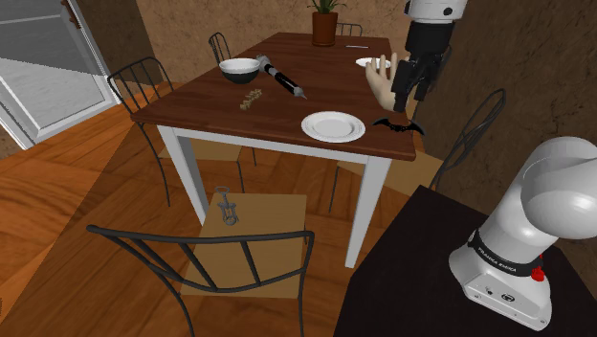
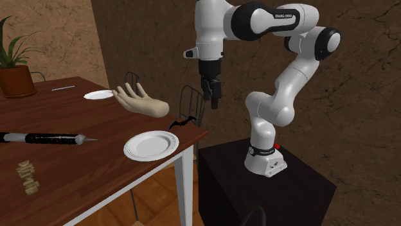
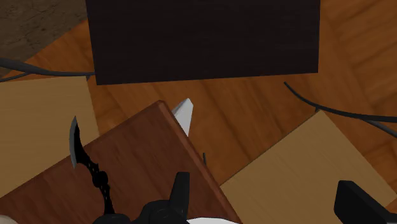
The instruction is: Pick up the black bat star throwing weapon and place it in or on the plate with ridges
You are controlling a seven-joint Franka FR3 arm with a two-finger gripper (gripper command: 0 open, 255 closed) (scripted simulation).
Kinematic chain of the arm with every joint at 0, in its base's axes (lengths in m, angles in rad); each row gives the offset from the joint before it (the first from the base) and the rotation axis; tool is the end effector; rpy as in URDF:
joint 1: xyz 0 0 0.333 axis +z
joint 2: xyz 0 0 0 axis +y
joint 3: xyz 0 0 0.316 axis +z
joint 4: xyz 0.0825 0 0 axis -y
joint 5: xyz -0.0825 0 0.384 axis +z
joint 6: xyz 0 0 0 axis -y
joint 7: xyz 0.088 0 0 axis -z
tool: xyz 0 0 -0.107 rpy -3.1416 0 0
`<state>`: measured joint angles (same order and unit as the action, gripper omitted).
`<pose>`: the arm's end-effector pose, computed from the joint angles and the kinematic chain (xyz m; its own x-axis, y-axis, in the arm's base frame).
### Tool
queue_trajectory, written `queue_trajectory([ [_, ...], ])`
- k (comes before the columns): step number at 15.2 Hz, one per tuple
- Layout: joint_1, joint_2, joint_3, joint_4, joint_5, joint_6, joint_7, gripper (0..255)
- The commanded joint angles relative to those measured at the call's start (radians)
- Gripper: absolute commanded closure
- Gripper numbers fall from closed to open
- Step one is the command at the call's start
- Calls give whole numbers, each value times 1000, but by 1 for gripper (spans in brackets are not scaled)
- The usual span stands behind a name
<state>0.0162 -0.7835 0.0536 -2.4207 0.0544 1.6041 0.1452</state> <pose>0.3074 0.0310 0.5616 0.9949 -0.0940 -0.0358 -0.0944 -0.9955 -0.0114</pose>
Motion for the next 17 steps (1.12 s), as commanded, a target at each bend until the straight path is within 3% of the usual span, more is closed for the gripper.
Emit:
queue_trajectory([
  [1,0,0,0,0,0,0,0,0],
  [9,-50,62,-188,-96,-90,184,-232,0],
  [17,-75,247,-383,-89,-129,382,-474,0],
])
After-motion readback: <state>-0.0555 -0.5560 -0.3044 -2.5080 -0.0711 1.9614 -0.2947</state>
